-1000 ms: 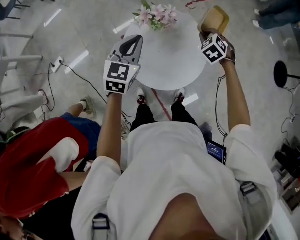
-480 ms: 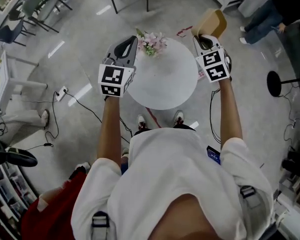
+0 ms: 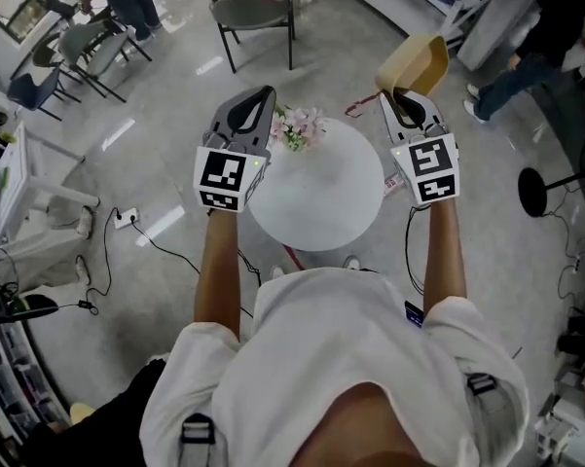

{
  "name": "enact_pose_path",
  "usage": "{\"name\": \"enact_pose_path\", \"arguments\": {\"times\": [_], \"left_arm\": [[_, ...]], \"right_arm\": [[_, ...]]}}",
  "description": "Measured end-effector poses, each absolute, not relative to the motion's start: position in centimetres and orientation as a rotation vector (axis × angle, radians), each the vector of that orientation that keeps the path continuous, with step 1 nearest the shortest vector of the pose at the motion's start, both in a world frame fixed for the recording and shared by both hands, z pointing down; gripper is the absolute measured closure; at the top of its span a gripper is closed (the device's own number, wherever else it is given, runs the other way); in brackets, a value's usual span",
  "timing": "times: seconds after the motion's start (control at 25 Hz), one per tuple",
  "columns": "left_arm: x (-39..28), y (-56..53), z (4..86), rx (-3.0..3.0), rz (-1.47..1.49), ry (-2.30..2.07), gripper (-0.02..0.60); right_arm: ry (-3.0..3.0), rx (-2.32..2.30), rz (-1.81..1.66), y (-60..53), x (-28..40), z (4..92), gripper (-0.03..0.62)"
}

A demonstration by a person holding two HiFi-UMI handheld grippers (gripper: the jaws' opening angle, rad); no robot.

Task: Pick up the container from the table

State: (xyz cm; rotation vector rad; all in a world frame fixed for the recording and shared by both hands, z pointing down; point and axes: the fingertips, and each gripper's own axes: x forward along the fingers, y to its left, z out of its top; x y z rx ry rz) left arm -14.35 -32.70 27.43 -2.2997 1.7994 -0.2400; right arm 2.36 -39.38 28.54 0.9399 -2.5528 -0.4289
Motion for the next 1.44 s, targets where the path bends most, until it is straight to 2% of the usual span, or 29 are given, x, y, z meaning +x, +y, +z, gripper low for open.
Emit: {"name": "enact_pose_path", "arguments": {"times": [0.48,1.44], "left_arm": [[-13.6,-30.5,23.0,-2.229,-0.177,1.746,0.566],[-14.7,-30.7,24.2,-2.271,-0.192,1.749,0.566]], "right_arm": [[-2.632,0.985,-0.505,-37.4,2.9,24.1,0.574],[-2.605,0.941,-0.492,-36.8,1.4,25.2,0.574]]}}
